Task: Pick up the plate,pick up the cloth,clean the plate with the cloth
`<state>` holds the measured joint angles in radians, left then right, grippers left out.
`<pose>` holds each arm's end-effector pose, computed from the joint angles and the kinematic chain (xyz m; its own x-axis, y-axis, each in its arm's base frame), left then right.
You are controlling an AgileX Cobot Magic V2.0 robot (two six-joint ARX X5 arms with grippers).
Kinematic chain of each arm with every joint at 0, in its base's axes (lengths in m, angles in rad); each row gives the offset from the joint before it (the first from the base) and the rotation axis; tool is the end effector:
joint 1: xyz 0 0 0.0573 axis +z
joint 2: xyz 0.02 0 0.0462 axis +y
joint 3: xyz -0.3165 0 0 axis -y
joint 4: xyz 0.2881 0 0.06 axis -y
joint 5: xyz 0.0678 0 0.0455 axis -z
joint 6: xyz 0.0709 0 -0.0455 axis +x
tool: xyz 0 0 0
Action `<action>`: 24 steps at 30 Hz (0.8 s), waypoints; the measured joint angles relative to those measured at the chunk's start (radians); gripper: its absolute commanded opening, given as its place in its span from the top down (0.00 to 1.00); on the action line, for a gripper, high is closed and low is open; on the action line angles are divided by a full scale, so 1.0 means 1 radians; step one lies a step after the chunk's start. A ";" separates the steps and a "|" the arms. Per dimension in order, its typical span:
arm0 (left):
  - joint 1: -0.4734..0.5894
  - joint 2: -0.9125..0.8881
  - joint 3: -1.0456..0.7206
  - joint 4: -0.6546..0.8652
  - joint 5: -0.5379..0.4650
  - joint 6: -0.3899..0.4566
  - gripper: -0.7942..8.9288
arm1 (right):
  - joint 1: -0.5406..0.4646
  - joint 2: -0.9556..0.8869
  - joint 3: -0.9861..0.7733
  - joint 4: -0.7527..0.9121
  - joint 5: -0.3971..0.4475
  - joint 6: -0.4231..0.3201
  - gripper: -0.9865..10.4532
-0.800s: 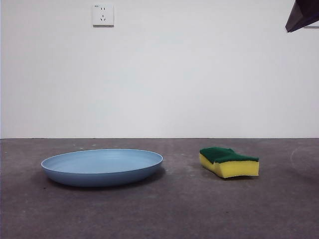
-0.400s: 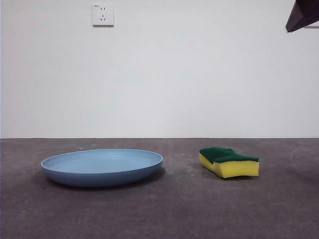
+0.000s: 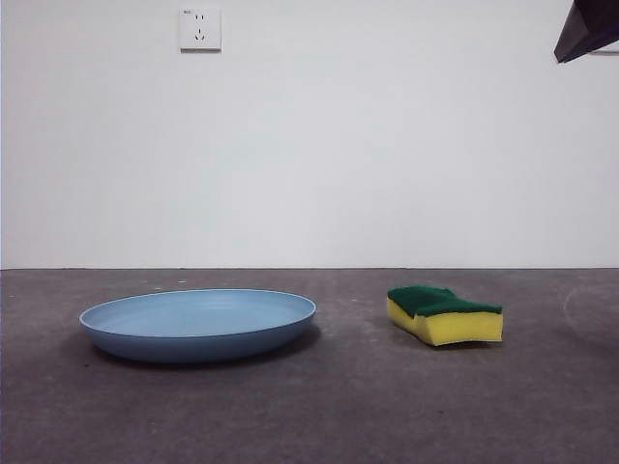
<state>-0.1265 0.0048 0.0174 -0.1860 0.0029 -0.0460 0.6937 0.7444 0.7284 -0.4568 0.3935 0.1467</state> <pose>0.1264 -0.0163 0.1447 0.9768 -0.1271 -0.1725 0.1210 0.9916 -0.0458 0.1672 0.1037 0.3126 0.8774 0.2309 -0.4206 -0.2733 0.9610 -0.0426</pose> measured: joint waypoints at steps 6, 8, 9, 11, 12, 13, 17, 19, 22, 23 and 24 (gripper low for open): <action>0.000 0.000 0.000 0.000 0.000 0.000 0.92 | -0.056 -0.067 0.000 -0.002 -0.001 -0.057 0.91; 0.000 0.000 0.000 0.000 0.000 0.000 0.92 | -0.117 -0.087 -0.002 0.002 -0.013 -0.070 0.91; 0.000 0.000 0.000 0.000 0.000 0.000 0.92 | -0.151 -0.098 -0.007 0.008 -0.031 -0.075 0.91; 0.000 0.000 0.000 0.000 0.000 0.000 0.92 | -0.243 -0.135 -0.036 0.029 -0.108 -0.081 0.91; 0.000 0.000 0.000 0.000 0.000 0.000 0.92 | -0.287 -0.157 -0.055 0.042 -0.148 -0.083 0.91; 0.000 0.000 0.000 0.000 0.000 0.000 0.92 | -0.340 -0.183 -0.081 0.064 -0.197 -0.084 0.91; 0.000 0.000 0.000 0.000 0.000 0.000 0.92 | -0.524 -0.311 -0.211 0.192 -0.318 -0.087 0.91; 0.000 0.000 0.000 0.000 0.000 0.000 0.92 | -0.585 -0.384 -0.278 0.227 -0.335 -0.087 0.91; 0.000 0.000 0.000 0.000 0.000 0.000 0.92 | -0.628 -0.492 -0.373 0.238 -0.339 -0.087 0.91; 0.000 0.000 0.000 0.000 0.000 0.000 0.92 | -0.633 -0.526 -0.403 0.241 -0.340 -0.087 0.91; 0.000 0.000 0.000 0.000 0.000 0.000 0.92 | -0.635 -0.552 -0.427 0.240 -0.341 -0.087 0.91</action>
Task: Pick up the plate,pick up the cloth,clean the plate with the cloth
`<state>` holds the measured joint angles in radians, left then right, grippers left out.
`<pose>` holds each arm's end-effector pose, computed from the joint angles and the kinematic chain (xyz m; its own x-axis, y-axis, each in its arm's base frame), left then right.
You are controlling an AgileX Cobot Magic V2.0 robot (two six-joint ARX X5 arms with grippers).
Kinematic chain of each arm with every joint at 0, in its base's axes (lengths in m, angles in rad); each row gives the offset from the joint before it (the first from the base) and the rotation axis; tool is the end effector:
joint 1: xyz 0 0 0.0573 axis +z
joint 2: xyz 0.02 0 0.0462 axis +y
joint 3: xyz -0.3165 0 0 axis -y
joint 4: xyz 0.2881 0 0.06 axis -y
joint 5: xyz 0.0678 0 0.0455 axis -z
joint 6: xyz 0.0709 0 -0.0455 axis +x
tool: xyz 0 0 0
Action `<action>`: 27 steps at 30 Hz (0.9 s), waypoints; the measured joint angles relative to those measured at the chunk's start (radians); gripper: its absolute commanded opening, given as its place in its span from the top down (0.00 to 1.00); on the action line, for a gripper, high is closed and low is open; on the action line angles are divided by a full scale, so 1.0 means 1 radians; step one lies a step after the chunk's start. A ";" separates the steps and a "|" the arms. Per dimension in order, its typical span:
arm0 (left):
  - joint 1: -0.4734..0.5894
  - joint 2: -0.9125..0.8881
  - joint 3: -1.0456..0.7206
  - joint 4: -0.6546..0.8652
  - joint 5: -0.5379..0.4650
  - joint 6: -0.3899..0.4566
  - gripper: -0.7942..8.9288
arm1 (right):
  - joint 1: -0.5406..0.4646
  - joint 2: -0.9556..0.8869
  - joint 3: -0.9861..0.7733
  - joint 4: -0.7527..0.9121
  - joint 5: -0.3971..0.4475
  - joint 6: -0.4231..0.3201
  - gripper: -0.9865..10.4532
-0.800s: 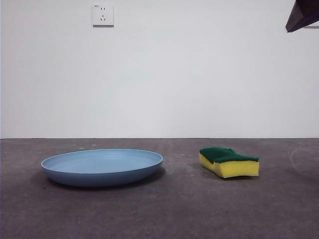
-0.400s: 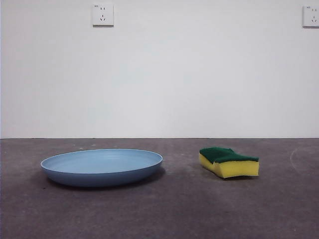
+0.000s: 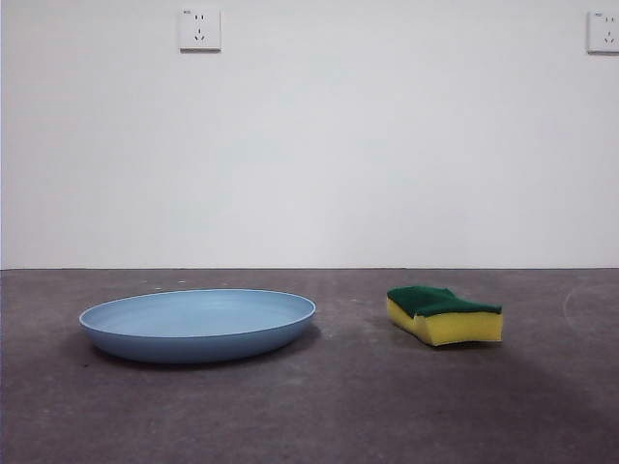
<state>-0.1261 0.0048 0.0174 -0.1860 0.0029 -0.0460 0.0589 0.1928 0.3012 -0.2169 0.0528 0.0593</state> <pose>0.1264 -0.0162 0.1447 0.9768 -0.1268 -0.1725 0.1206 0.9916 -0.0458 0.1271 0.0037 0.2400 0.9941 0.0058 -0.1081 0.0000 0.9986 0.0532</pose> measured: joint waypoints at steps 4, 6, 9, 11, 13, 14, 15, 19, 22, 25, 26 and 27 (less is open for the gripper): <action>0.000 0.000 0.000 0.000 0.000 0.000 0.92 | 0.000 -0.084 -0.102 0.002 -0.001 0.000 0.91; 0.000 0.000 0.000 0.000 0.000 0.000 0.92 | 0.000 -0.103 -0.146 0.000 -0.001 0.000 0.91; 0.000 0.000 0.000 0.000 0.000 0.000 0.92 | 0.000 -0.117 -0.194 -0.002 -0.001 0.002 0.91; 0.000 0.000 0.000 0.000 0.000 0.000 0.92 | 0.000 -0.120 -0.211 -0.001 -0.001 0.005 0.91; 0.000 0.000 0.000 0.000 0.000 0.000 0.92 | 0.000 -0.122 -0.224 0.001 -0.001 0.008 0.91; 0.000 0.000 0.000 0.000 0.000 0.000 0.92 | 0.000 -0.124 -0.229 0.001 -0.001 0.008 0.91; 0.000 0.000 0.000 0.000 0.000 0.000 0.92 | 0.000 -0.124 -0.233 0.001 -0.001 0.008 0.91; 0.000 0.000 0.000 0.000 0.000 0.000 0.92 | 0.000 -0.124 -0.248 0.000 -0.001 0.008 0.91; 0.000 0.000 0.000 0.000 0.000 0.000 0.92 | 0.000 -0.125 -0.252 0.002 -0.001 0.008 0.91; 0.000 0.000 0.000 0.000 0.000 0.000 0.92 | 0.000 -0.126 -0.267 0.003 -0.001 0.009 0.91; 0.000 0.000 0.000 0.000 0.000 0.000 0.92 | 0.000 -0.127 -0.272 0.009 -0.002 0.009 0.91; 0.000 0.000 0.000 0.000 0.000 0.000 0.92 | 0.000 -0.129 -0.272 0.010 -0.003 0.010 0.91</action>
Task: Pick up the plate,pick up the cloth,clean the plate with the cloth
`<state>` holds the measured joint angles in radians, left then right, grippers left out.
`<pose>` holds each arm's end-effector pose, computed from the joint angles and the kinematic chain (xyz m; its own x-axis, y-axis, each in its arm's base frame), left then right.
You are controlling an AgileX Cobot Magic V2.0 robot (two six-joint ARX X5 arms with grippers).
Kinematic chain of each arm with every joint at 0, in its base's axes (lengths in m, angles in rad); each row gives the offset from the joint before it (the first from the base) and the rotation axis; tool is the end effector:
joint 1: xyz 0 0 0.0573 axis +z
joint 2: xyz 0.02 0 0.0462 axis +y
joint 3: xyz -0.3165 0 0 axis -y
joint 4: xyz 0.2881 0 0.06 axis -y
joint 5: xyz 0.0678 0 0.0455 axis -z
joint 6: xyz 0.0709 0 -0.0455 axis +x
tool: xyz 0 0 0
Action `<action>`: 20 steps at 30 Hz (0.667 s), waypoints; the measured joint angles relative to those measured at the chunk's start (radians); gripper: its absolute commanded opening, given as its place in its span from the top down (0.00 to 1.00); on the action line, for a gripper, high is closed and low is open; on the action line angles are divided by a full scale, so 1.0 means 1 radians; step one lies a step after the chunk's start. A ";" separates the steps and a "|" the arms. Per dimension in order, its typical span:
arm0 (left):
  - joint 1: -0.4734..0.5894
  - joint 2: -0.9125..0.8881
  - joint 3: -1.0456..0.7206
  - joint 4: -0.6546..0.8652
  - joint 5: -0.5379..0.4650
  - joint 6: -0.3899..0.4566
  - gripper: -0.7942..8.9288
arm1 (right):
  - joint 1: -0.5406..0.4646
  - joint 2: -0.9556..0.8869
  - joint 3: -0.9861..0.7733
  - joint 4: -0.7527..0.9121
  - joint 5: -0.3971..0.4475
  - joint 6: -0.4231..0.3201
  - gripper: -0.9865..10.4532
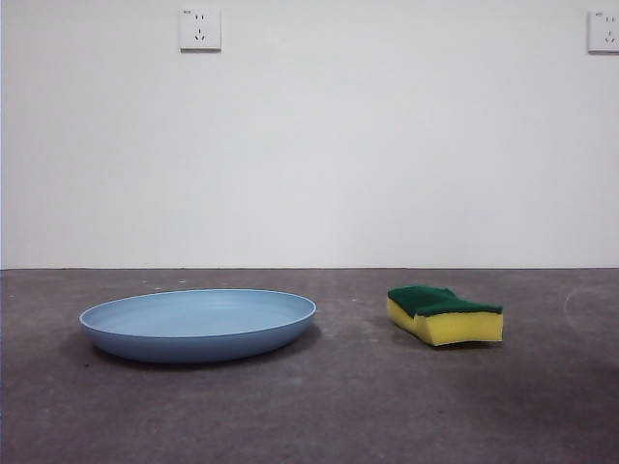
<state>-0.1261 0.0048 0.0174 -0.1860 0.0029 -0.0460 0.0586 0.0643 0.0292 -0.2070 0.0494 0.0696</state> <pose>0.1264 -0.0162 0.1447 0.9768 -0.1268 -0.1725 0.1206 0.9916 -0.0458 0.1287 0.0040 0.1405 0.9709 0.0075 -0.2394 0.0060 0.9984 0.0557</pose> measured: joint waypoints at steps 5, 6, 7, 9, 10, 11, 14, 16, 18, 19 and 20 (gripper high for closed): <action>0.000 0.000 0.000 0.000 0.000 0.000 0.92 | 0.000 -0.024 -0.002 0.002 -0.024 0.002 0.91; 0.000 0.000 0.000 0.000 0.000 0.000 0.92 | 0.000 -0.027 -0.002 0.002 -0.025 0.003 0.91; 0.000 0.000 0.000 0.000 0.000 0.000 0.92 | 0.000 -0.033 -0.002 0.002 -0.030 0.011 0.91; 0.000 0.000 0.000 0.000 0.000 0.000 0.92 | 0.000 -0.049 -0.002 0.002 -0.044 0.034 0.91; 0.000 0.000 0.000 0.000 0.000 0.000 0.92 | 0.000 -0.057 -0.002 0.004 -0.047 0.041 0.91; 0.000 0.000 0.000 0.000 0.000 0.000 0.92 | 0.000 -0.060 -0.002 0.009 -0.048 0.048 0.91; 0.000 0.000 0.000 0.000 0.000 0.000 0.92 | 0.000 -0.060 -0.002 0.005 -0.046 0.055 0.91; 0.000 0.000 0.000 0.000 0.000 0.000 0.92 | 0.000 -0.060 -0.002 0.006 -0.046 0.058 0.91; 0.000 0.000 0.000 0.000 0.000 0.000 0.92 | 0.000 -0.060 -0.002 0.005 -0.046 0.058 0.91; 0.000 0.000 0.000 0.000 0.000 0.000 0.92 | 0.000 -0.060 -0.002 0.006 -0.046 0.059 0.91; 0.000 0.000 0.000 0.000 0.000 0.000 0.92 | 0.000 -0.060 -0.002 0.006 -0.046 0.058 0.91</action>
